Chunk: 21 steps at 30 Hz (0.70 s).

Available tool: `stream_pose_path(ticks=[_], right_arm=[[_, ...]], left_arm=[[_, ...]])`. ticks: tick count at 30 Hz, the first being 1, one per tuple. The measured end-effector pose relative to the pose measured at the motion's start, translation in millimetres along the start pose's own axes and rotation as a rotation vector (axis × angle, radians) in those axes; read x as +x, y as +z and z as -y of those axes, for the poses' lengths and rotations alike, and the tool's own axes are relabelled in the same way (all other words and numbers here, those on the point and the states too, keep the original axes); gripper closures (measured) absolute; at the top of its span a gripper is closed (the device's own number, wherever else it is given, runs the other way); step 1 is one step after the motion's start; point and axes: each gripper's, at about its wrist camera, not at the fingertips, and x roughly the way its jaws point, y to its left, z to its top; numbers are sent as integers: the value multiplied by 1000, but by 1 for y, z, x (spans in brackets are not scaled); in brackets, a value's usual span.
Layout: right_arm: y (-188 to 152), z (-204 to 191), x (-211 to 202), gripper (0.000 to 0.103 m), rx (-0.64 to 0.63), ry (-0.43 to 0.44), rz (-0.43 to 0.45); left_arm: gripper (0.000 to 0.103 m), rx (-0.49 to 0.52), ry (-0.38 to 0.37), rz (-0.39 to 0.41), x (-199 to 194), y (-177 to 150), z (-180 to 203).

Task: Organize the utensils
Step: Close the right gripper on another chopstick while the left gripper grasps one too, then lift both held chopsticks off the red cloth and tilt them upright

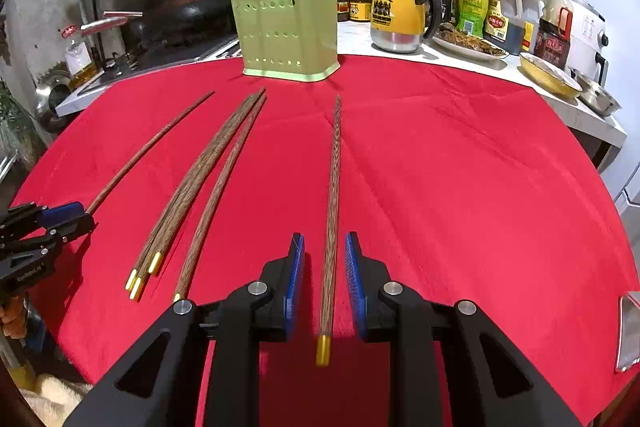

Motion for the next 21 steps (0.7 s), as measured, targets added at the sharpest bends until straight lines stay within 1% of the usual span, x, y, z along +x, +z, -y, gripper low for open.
stream_pose_path(ticks=[2, 4, 5, 6, 8, 13, 18, 21], right_arm=[[-3, 1, -3, 80, 1, 1, 3], [-5, 1, -3, 80, 3, 7, 1], [-6, 0, -3, 80, 3, 9, 0], [-6, 0, -3, 80, 3, 12, -1], [-6, 1, -2, 80, 6, 20, -1], [-11, 3, -4, 80, 5, 28, -2], [-19, -5, -5, 80, -34, 39, -9], [-24, -7, -8, 80, -50, 37, -2]], left_arm=[[71, 5, 12, 1, -2, -2, 0], [78, 6, 30, 8, -1, -1, 1], [85, 7, 41, 11, 0, 0, 0], [87, 3, 48, 14, 1, 1, -1], [89, -3, 40, 17, 4, 4, -2], [89, 23, 49, 34, 10, 8, 5], [89, 40, 63, 52, 13, 10, 7], [89, 35, 52, 50, 13, 11, 5]])
